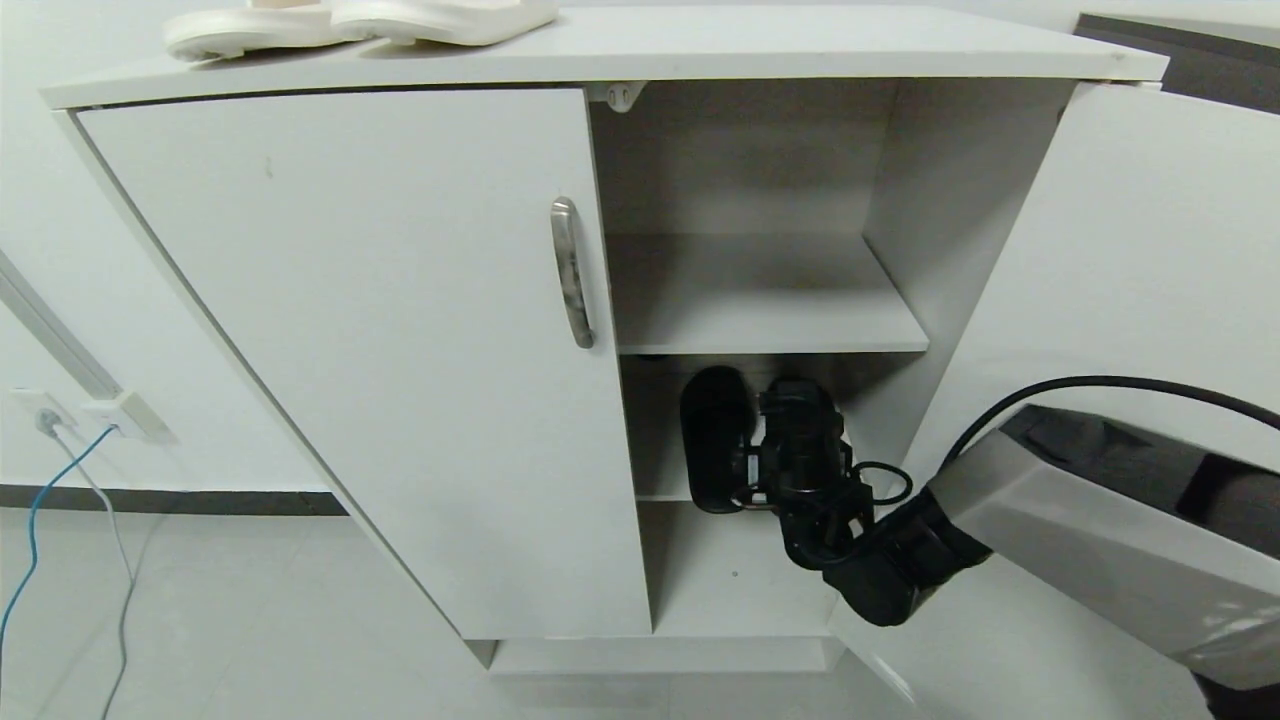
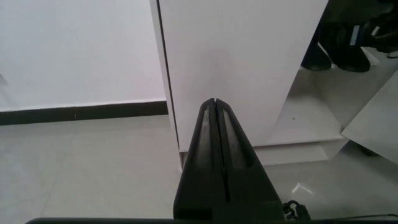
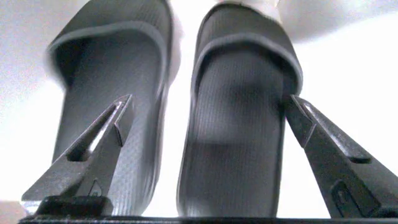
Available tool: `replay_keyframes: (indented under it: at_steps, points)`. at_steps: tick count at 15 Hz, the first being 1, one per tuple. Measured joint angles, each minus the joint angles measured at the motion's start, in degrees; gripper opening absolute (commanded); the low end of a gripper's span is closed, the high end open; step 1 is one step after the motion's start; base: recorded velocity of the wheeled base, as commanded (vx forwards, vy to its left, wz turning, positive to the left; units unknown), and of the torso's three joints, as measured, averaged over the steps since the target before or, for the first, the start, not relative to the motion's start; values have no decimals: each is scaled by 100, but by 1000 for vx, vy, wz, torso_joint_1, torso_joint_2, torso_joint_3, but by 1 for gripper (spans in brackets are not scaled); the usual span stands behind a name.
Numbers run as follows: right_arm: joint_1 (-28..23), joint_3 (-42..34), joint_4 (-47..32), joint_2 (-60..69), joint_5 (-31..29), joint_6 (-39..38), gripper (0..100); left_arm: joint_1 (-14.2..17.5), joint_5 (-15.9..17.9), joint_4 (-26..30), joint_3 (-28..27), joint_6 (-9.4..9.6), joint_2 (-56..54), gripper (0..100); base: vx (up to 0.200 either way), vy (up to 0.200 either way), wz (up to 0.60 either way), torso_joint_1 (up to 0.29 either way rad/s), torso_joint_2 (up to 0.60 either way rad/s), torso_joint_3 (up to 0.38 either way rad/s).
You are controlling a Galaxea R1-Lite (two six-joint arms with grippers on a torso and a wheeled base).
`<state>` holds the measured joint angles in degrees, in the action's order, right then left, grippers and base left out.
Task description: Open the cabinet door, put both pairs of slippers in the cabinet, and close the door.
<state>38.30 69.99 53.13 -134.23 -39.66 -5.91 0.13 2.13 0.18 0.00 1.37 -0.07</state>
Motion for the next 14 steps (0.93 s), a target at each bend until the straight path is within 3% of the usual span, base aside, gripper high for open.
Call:
replay_keyframes:
  at_steps: [3, 8, 14]
  points:
    - [285, -1106, 244, 673, -5, -2, 100, 2, -2, 0, 0, -13, 0, 0, 0, 0, 0, 0, 0, 0]
    - [780, -2955, 728, 1891, 251, 12, 100, 2, -2, -2, 0, -17, 0, 0, -200, 0, 0, 3, 0, 0]
    - [1070, -3333, 622, 2586, 380, 66, 100, 5, -2, 0, 0, -11, 0, 0, -33, 0, 0, 0, 0, 0]
